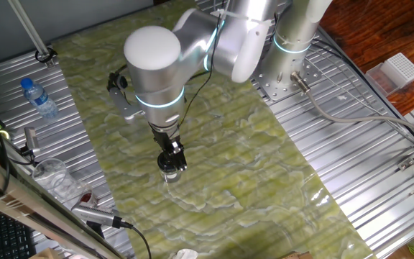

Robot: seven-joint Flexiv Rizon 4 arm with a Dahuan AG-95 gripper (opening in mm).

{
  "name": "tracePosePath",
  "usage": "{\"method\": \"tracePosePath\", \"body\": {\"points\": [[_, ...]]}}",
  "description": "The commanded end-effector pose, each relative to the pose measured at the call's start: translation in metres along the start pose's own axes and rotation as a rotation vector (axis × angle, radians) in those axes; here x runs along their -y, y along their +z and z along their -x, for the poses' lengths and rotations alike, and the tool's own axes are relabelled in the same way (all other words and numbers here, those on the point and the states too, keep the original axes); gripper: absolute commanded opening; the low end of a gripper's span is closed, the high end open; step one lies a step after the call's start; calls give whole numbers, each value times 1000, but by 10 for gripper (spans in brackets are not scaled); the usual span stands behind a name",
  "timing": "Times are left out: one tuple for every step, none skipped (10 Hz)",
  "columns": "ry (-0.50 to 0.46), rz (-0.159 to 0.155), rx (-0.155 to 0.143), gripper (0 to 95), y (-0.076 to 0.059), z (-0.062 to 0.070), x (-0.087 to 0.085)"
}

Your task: Screw the lid onto the jar

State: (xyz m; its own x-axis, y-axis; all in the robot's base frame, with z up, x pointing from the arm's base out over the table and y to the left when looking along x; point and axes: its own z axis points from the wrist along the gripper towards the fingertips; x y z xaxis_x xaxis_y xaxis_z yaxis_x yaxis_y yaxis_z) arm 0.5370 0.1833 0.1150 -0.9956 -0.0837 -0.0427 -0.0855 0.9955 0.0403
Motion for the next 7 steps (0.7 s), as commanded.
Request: {"method": "tracePosePath", "body": {"points": [[-2, 1, 0, 950, 2, 0, 2], [-1, 1, 3, 950, 4, 0, 2], [0, 1, 6, 950, 6, 1, 2], [2, 0, 11, 950, 12, 3, 2], [2, -1, 11, 950, 14, 4, 1], [4, -3, 11, 950, 15, 5, 1], [4, -5, 11, 760, 18, 6, 2]]}}
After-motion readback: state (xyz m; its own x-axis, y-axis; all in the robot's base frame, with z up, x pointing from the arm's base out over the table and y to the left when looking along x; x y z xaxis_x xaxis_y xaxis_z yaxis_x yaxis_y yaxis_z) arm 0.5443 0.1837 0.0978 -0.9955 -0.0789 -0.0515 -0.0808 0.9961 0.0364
